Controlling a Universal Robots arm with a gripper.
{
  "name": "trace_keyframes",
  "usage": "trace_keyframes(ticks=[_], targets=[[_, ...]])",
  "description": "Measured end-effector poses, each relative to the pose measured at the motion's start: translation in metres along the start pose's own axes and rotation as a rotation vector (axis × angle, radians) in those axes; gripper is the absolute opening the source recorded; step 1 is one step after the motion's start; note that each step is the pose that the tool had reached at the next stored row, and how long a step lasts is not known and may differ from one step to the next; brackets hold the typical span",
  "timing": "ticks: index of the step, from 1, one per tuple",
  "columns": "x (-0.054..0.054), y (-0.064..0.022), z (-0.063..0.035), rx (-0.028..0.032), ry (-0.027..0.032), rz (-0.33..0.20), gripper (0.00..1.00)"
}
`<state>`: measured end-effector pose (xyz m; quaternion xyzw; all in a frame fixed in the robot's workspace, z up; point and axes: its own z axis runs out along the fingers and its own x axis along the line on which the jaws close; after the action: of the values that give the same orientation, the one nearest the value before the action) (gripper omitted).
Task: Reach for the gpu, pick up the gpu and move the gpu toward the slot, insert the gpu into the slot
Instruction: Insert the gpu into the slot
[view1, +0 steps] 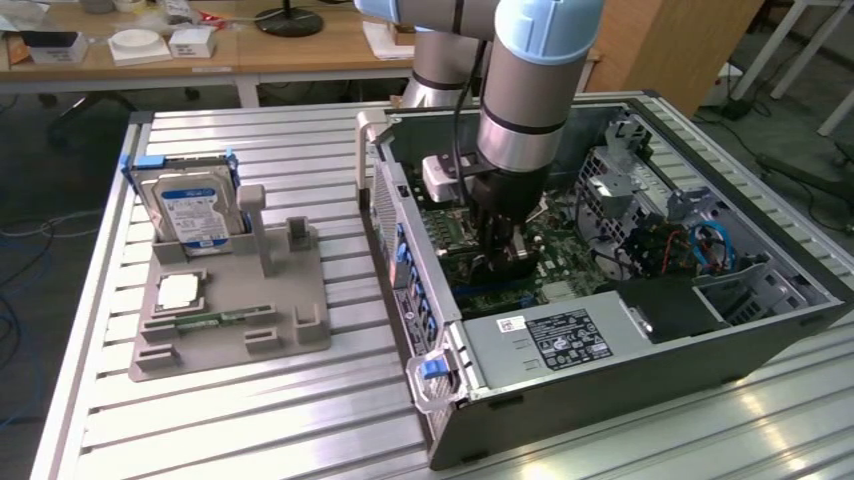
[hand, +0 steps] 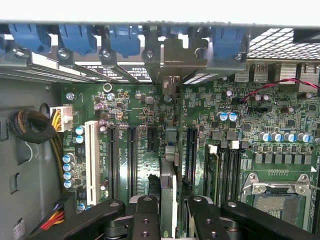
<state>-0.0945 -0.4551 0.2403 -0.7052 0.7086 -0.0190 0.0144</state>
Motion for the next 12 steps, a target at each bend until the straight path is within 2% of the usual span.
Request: trace_keyframes(ticks=[12], targets=[[-0.0001,-0.0001,-0.0028,0.0004,-0.0030,0.000,0.26]])
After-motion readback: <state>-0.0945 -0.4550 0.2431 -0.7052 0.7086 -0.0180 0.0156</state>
